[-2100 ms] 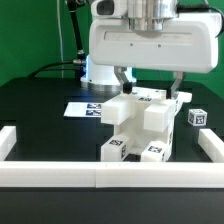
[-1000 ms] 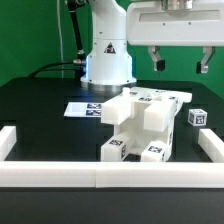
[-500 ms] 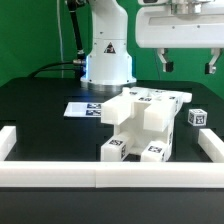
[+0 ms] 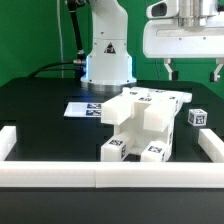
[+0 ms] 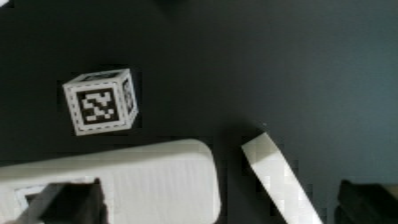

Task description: Assemble chair

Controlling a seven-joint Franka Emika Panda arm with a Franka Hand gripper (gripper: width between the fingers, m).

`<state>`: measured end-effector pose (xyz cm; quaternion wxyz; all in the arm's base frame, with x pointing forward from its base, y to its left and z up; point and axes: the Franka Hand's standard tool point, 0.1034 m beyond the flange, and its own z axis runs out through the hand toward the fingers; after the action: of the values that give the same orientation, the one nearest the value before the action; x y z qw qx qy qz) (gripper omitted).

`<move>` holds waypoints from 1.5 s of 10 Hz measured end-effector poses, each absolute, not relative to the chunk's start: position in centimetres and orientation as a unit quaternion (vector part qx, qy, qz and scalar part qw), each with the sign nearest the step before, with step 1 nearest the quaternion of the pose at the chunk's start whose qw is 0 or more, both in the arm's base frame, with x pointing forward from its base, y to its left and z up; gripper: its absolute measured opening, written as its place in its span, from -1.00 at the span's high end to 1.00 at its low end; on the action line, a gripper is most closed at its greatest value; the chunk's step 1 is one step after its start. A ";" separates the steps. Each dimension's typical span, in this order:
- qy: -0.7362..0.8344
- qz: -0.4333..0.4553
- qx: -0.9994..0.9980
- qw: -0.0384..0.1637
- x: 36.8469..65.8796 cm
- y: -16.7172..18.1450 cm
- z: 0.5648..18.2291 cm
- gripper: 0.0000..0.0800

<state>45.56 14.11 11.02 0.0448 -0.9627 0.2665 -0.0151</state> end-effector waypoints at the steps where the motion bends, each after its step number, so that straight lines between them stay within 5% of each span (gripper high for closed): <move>1: 0.264 -0.016 -0.963 0.044 45.4 14.2 10.9 -0.62; 4: 0.240 -0.013 -0.970 0.038 43.1 16.8 10.1 -0.62; 9: 0.223 -0.012 -0.975 0.015 42.8 15.9 6.7 -0.62; 15: 0.189 -0.017 -0.982 0.011 45.4 13.2 6.7 -0.62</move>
Offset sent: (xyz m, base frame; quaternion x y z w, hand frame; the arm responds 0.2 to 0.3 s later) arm -0.0252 0.0212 -0.0028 0.0115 0.0064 -0.0081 0.9999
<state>45.35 13.16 6.68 0.0112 -0.9817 0.1892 -0.0175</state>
